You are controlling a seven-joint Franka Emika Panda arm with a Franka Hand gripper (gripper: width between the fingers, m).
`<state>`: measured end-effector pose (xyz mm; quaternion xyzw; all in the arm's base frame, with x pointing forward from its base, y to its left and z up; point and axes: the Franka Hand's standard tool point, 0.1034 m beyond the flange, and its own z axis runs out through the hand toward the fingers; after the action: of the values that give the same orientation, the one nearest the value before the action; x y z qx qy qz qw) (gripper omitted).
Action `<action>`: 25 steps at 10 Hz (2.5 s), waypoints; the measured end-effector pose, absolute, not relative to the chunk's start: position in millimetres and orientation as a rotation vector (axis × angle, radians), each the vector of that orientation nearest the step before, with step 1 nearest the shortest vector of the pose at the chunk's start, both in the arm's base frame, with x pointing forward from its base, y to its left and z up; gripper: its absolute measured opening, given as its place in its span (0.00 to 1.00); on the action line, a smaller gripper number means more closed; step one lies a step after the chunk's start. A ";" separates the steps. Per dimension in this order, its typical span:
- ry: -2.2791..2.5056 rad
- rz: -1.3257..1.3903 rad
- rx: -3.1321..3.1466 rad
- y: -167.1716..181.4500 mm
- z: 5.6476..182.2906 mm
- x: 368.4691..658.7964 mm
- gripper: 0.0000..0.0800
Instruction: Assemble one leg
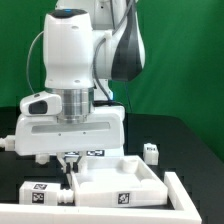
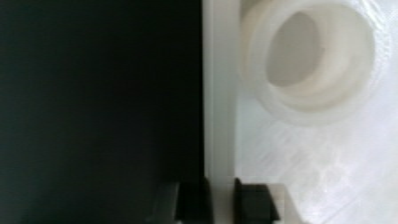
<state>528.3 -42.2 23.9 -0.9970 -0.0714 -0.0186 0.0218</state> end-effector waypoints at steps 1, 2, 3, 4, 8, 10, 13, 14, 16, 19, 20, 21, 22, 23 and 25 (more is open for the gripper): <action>-0.143 -0.052 -3.091 -34.2 24.1 533.7 0.06; -0.053 -0.023 -3.082 -31.3 24.4 543.6 0.06; 0.036 -0.023 -3.073 -29.2 24.6 553.0 0.06; 0.090 -0.030 -3.068 -22.8 23.8 559.3 0.06; 0.191 -0.068 -3.098 -19.8 23.8 564.6 0.07; 0.139 -0.074 -3.102 -21.0 23.7 564.7 0.07; 0.138 -0.073 -3.102 -20.6 23.5 564.6 0.30; 0.138 -0.073 -3.102 -20.6 23.5 564.6 0.47; 0.143 -0.038 -3.093 -17.4 34.5 561.0 0.70; 0.191 -0.039 -3.066 23.8 66.3 543.0 0.81; 0.193 -0.044 -3.065 44.6 74.2 537.6 0.81; 0.154 -0.032 -3.064 46.8 73.4 536.3 0.81; 0.162 -0.032 -3.065 44.2 72.3 536.6 0.81; 0.160 0.021 -3.063 45.2 71.3 532.8 0.81; 0.229 0.296 -3.041 58.1 71.5 520.8 0.81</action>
Offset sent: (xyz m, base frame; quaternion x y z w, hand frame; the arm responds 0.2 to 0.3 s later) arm 0.0273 0.0214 -0.0022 0.0239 -0.0114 0.1296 0.9912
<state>520.8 58.1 71.5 -0.9918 0.0748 0.0966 0.0386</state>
